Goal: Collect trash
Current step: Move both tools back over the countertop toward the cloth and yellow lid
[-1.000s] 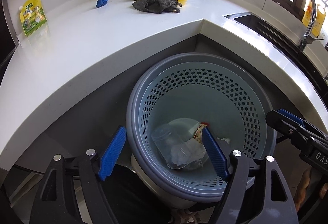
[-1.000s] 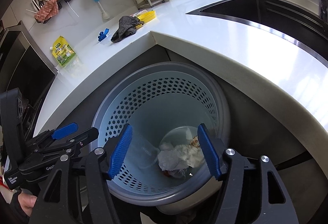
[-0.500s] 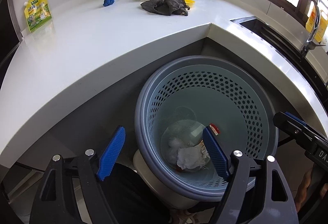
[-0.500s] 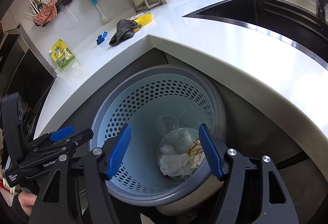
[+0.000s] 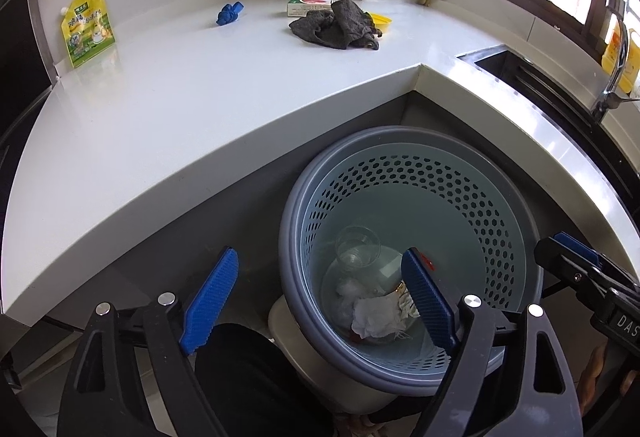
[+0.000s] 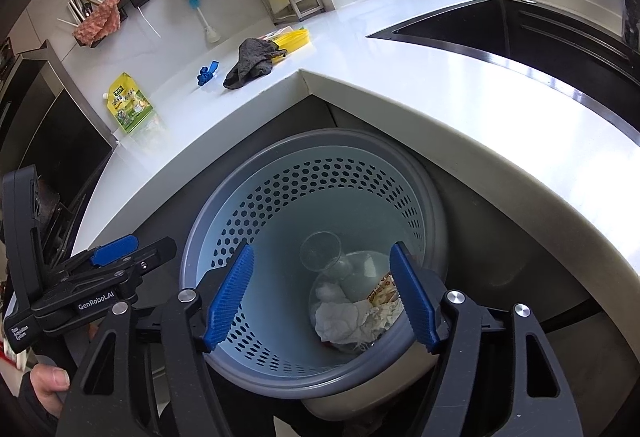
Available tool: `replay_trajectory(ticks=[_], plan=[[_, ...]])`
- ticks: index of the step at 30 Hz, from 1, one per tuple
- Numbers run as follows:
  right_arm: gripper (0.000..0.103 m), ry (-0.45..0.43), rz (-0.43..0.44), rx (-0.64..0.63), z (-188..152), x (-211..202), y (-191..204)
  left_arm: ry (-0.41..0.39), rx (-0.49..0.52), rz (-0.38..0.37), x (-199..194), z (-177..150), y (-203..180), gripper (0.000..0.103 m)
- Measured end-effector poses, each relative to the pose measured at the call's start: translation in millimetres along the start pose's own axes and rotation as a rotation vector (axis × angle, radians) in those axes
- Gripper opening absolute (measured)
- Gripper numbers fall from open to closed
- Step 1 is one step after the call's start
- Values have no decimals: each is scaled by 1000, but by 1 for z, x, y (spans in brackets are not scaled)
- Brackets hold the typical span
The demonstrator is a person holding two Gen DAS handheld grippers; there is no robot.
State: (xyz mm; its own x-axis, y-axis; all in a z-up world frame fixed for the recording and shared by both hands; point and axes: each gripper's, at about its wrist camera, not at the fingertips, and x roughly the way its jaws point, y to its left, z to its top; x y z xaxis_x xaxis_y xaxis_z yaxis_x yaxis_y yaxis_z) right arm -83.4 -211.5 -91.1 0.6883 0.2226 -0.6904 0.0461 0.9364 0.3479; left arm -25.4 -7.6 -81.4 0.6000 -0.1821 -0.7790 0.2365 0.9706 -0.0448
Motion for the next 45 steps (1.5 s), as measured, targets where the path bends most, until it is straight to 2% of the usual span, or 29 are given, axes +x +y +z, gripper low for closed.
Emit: replay_trajectory(ticks=[16, 27, 38, 45], plan=[[71, -48, 32, -34, 9, -19, 4, -59, -30, 41, -24, 19, 0, 88], [74, -92, 50, -58, 39, -18, 9, -115, -31, 53, -33, 44, 0, 92], [75, -139, 71, -98, 86, 1, 13, -198, -34, 65, -14, 101, 1, 93], [75, -164, 46, -98, 120, 13, 9, -225, -21, 56, 8, 144, -9, 96]])
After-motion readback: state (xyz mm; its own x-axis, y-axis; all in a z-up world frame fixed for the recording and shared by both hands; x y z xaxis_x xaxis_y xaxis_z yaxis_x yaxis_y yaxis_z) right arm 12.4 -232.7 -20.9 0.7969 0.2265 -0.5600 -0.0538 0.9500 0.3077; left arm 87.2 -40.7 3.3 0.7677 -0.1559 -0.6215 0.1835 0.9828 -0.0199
